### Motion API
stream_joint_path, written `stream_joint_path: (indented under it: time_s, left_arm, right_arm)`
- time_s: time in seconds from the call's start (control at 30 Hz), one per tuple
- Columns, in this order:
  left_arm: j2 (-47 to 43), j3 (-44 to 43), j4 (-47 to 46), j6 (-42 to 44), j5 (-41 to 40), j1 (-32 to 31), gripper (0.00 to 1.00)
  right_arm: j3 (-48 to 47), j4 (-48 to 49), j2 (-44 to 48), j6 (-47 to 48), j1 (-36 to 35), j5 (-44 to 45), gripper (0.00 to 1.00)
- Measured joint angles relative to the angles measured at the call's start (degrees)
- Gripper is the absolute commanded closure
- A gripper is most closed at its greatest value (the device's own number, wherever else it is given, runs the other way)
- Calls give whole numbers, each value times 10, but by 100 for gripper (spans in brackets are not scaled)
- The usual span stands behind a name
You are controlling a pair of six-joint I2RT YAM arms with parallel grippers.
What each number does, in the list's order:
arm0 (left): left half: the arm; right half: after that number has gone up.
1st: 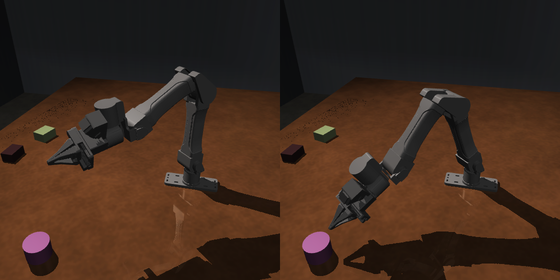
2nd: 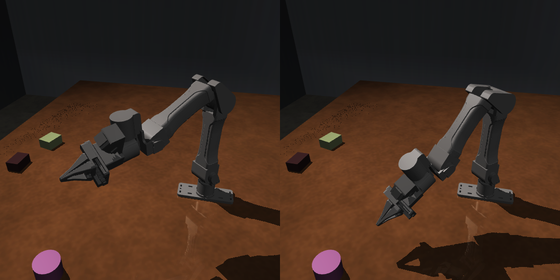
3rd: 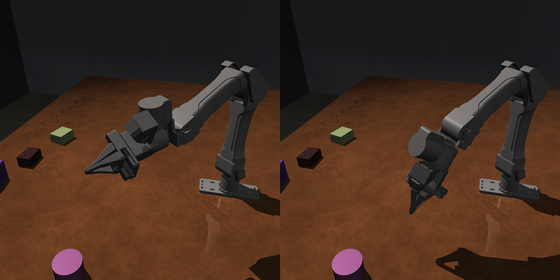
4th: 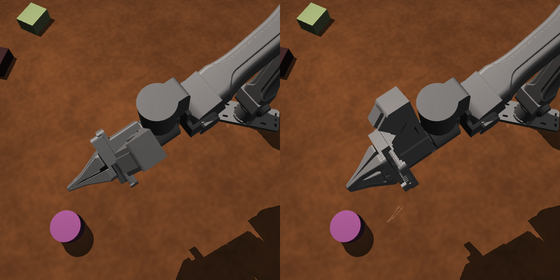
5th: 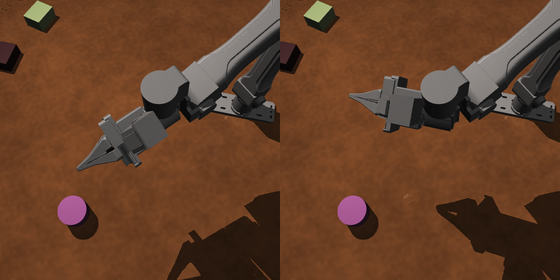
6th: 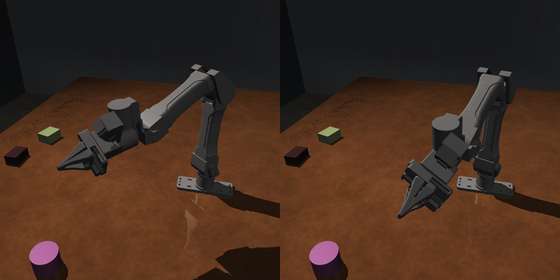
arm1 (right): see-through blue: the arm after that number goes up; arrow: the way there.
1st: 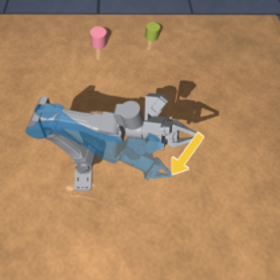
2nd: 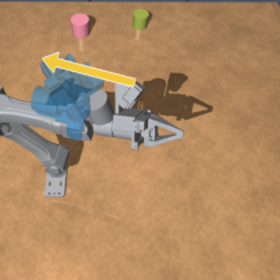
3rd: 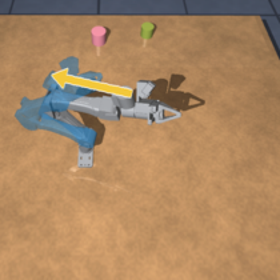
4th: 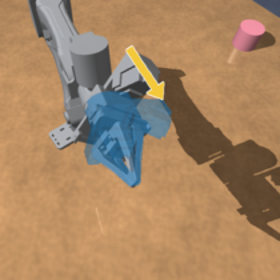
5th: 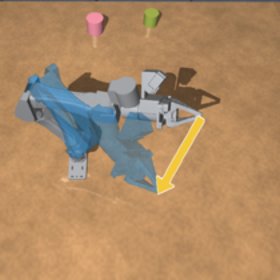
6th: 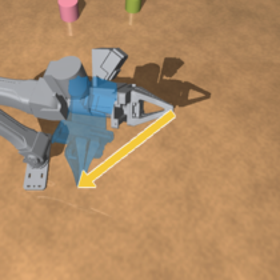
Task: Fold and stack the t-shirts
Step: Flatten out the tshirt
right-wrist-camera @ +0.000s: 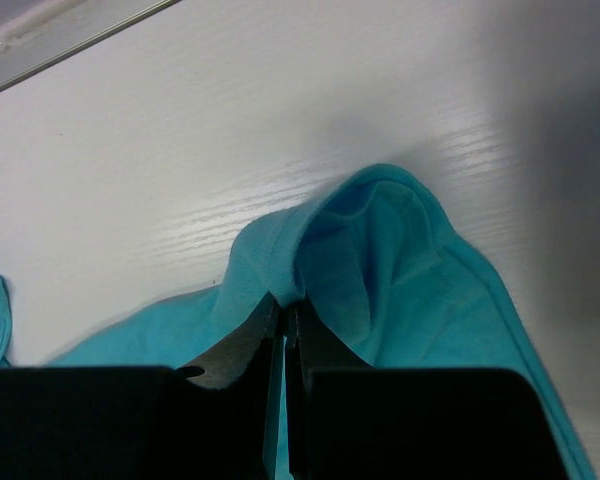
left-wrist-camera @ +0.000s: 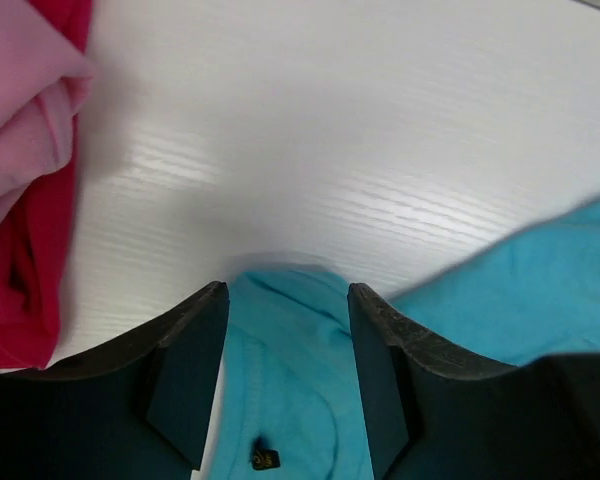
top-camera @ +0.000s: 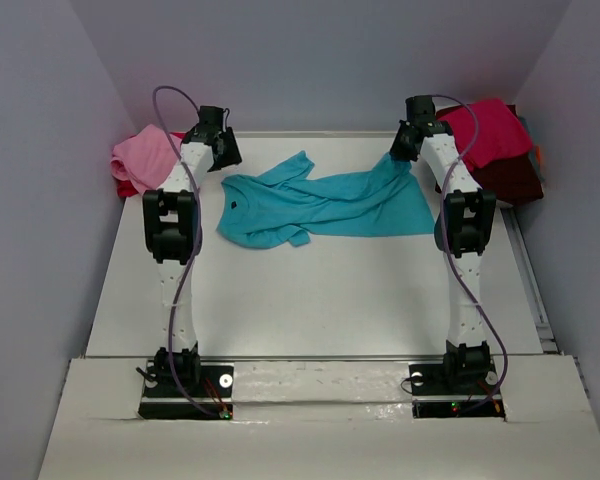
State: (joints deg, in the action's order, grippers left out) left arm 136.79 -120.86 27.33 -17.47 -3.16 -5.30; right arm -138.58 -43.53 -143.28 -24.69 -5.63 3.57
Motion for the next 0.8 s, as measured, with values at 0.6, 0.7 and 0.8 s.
stream_joint_path:
  time_s: [0.6, 0.7, 0.8]
  left_arm:
    - [11, -30, -25, 56, 125, -86, 38]
    - [8, 5, -29, 56, 105, -82, 38]
    - [6, 32, -26, 54, 92, -81, 38]
  right_arm:
    - [0, -10, 0, -2, 0, -4, 93]
    - [0, -10, 0, -2, 0, -4, 93]
    - [0, -10, 0, -2, 0, -5, 93]
